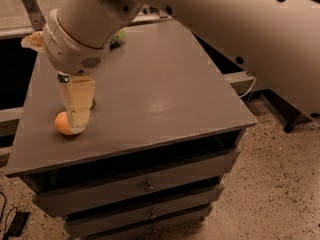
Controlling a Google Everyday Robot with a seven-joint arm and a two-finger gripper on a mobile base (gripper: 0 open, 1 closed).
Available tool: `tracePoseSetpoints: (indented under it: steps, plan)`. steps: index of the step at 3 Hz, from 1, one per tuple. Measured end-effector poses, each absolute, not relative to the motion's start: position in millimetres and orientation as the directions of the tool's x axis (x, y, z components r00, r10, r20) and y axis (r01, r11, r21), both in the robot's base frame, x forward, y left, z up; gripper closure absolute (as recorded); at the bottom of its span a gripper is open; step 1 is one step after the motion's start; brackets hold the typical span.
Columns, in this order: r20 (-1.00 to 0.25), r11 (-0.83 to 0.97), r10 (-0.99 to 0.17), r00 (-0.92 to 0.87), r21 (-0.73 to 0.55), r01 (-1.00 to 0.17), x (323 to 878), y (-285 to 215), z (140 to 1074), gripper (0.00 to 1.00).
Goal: Move green can near orange
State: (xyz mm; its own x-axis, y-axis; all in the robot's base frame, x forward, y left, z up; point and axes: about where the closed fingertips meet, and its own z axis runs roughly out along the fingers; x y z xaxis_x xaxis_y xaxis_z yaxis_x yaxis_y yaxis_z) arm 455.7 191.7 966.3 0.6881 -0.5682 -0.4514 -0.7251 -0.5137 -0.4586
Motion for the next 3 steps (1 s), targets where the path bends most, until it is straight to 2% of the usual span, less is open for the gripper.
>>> tracePoseSetpoints:
  steps: [1,2,3]
  plan:
    - [-0.451,-0.514,-0.568,0.688,-0.459,-0.725,455.7,191.7,966.3,0.00]
    - [-0.529,-0.477,-0.550,0.647,-0.437,-0.763,464.4,178.3,950.0,0.00]
    - [-0.679,-0.376,-0.511,0.527,-0.375,-0.847,484.0,140.7,898.8,0.00]
